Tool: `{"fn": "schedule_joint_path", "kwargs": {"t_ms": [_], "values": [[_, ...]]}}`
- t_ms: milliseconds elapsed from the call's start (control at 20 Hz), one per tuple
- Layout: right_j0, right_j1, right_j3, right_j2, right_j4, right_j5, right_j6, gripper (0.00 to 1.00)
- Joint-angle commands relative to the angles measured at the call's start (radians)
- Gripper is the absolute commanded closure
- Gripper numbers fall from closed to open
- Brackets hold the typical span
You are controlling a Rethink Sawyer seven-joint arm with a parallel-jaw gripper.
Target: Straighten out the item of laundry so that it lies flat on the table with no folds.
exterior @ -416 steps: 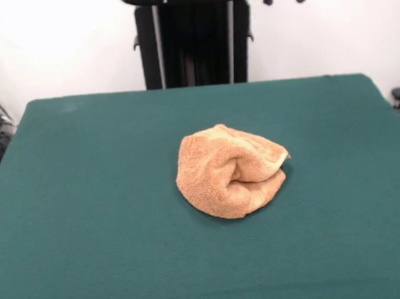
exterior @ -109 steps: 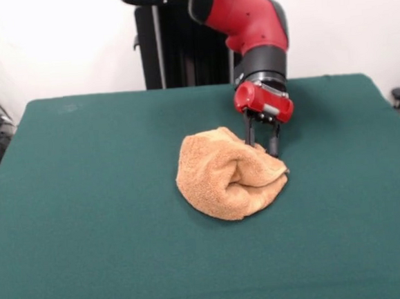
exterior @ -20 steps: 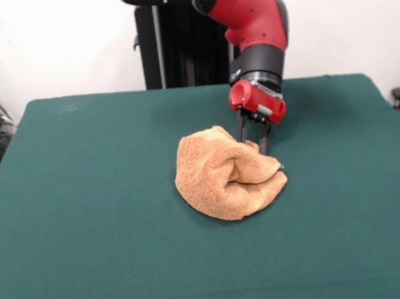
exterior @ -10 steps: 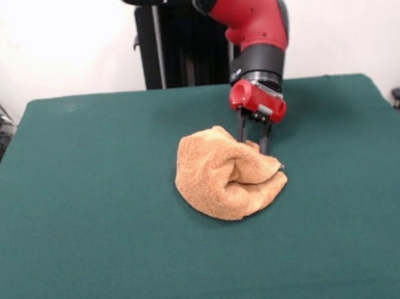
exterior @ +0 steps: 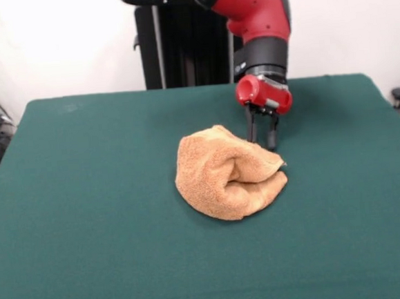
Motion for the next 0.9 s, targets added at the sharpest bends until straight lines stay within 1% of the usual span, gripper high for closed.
{"fn": "schedule_joint_path", "kwargs": {"t_ms": [50, 250, 300, 400, 550, 900], "values": [[-0.013, -0.020, -0.070, 0.114, -0.070, 0.150, 0.114, 0.00], [-0.009, -0.003, -0.079, 0.108, -0.051, 0.129, 0.116, 0.00], [-0.002, 0.012, -0.084, 0.099, -0.013, 0.123, 0.108, 0.00], [0.003, 0.031, -0.091, 0.087, 0.030, 0.112, 0.098, 0.00], [0.003, 0.042, -0.095, 0.078, 0.048, 0.093, 0.093, 0.00], [0.012, 0.066, -0.098, 0.067, 0.111, -0.001, 0.099, 0.00]]}}
